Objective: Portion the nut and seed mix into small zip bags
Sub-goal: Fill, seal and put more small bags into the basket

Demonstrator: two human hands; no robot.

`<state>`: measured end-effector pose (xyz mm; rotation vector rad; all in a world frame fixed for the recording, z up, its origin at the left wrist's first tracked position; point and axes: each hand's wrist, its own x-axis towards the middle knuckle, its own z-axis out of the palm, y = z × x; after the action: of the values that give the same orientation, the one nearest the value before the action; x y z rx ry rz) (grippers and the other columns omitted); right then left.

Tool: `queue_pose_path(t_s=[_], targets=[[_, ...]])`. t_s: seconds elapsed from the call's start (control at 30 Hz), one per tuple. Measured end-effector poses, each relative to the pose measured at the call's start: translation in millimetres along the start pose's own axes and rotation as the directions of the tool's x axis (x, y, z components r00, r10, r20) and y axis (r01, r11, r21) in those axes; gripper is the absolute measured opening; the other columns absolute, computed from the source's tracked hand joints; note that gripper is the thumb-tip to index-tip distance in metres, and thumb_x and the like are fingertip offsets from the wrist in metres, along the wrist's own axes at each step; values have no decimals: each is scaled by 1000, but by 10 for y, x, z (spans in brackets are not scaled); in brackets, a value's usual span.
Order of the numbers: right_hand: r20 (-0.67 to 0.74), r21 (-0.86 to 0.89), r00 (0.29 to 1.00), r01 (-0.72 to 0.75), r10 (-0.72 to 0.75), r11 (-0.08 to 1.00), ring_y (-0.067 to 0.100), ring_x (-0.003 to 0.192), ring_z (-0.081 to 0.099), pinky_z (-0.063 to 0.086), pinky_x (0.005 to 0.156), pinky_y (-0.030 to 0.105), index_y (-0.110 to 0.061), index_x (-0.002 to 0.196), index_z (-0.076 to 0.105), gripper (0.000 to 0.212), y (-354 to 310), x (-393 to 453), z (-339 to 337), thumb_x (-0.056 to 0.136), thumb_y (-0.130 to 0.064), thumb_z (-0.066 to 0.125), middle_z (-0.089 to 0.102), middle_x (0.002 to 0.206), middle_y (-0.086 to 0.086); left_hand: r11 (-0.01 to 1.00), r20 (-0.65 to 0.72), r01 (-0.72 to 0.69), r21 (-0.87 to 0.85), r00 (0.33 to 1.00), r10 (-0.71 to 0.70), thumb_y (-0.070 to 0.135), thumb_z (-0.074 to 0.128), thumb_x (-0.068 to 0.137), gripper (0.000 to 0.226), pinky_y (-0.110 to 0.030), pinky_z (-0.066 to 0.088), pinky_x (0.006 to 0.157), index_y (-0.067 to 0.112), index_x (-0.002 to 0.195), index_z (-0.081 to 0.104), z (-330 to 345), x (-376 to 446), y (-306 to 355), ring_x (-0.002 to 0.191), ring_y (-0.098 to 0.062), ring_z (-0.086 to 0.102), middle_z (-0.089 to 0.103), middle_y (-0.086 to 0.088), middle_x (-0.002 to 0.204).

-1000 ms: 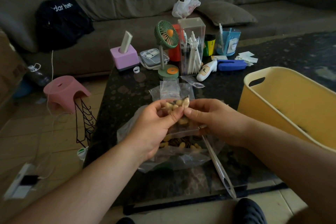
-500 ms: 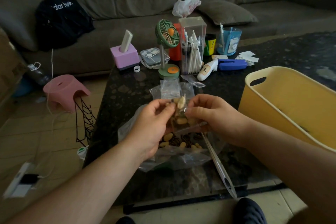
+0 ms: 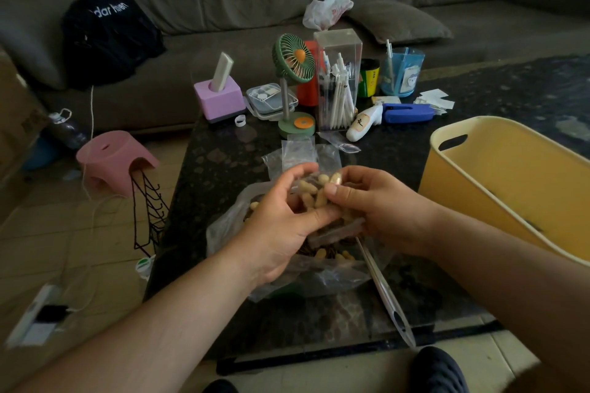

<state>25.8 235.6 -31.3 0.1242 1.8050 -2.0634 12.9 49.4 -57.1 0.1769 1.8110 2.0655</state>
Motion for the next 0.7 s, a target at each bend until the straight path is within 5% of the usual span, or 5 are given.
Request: queue_pose_path(t_s=[0.1, 0.3, 0.57, 0.7], targets=[[7, -13, 1000, -9, 9, 1000, 30, 102, 75, 62, 79, 41, -5, 123, 65, 45, -16, -20, 15, 87, -30, 75, 73, 118, 19, 1000, -18, 18, -14, 1000, -18, -4, 82, 82, 60, -36, 63, 89, 28, 129, 66, 20, 9, 2, 108, -21, 77, 79, -5, 114], [-149, -241, 978, 110, -149, 964, 22, 85, 76, 61, 79, 36, -9, 107, 67, 28, -27, 6, 11, 96, -35, 68, 77, 99, 13, 987, 17, 81, -138, 997, -79, 17, 78, 78, 55, -41, 62, 90, 15, 131, 64, 33, 28, 37, 110, -25, 77, 79, -9, 117], [-124, -10, 990, 72, -73, 997, 27, 101, 77, 62, 83, 40, -6, 118, 69, 27, -99, -57, -22, 100, -24, 64, 77, 111, 14, 987, 21, 90, -135, 996, -88, -5, 68, 94, 45, -41, 59, 96, 16, 133, 63, 52, 59, 61, 115, -27, 75, 78, -11, 120], [-192, 87, 977, 116, -98, 989, 30, 98, 77, 63, 83, 45, -3, 117, 66, 22, -179, -94, -61, 98, -15, 65, 77, 107, 15, 984, 45, 75, -162, 997, -68, 3, 70, 95, 37, -32, 63, 82, 17, 129, 64, 179, 98, 154, 108, -24, 77, 79, -8, 116]])
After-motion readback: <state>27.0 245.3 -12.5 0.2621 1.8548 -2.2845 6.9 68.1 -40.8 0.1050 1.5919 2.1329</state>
